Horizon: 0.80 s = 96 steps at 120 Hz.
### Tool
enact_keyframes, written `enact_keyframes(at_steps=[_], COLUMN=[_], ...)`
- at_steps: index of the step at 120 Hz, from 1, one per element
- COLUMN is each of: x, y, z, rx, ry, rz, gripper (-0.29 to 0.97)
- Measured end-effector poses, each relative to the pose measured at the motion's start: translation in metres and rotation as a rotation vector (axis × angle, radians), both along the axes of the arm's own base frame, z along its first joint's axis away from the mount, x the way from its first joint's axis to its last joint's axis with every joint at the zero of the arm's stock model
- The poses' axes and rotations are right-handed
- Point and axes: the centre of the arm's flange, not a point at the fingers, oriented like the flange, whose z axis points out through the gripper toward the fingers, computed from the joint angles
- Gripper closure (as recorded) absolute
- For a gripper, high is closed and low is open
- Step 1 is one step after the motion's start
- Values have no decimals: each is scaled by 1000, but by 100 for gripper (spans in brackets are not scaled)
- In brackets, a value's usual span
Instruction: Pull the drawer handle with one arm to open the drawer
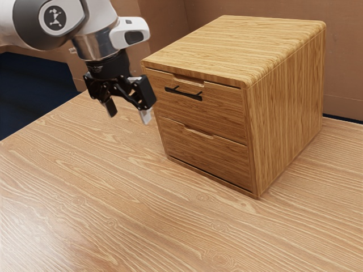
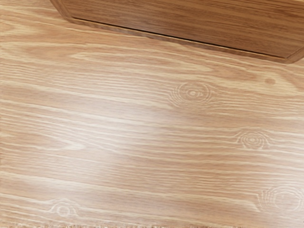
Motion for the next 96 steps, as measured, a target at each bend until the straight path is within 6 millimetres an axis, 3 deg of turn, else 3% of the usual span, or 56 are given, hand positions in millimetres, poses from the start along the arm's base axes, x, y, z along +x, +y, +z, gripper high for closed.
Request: enact_keyframes(at_steps=[23, 34, 44, 65, 86, 90, 96], x=[-5, -38, -48, -28, -22, -19, -17], y=[13, 20, 27, 36, 43, 44, 44], z=[3, 88, 115, 110, 111, 98, 57], rx=[-4, -26, -66, -136, -201, -208, -217], ry=[12, -144, -223, -284, -331, -316, -274], rz=[69, 150, 296, 604, 832, 868, 914], gripper=[0, 0, 0, 0, 0, 0, 0])
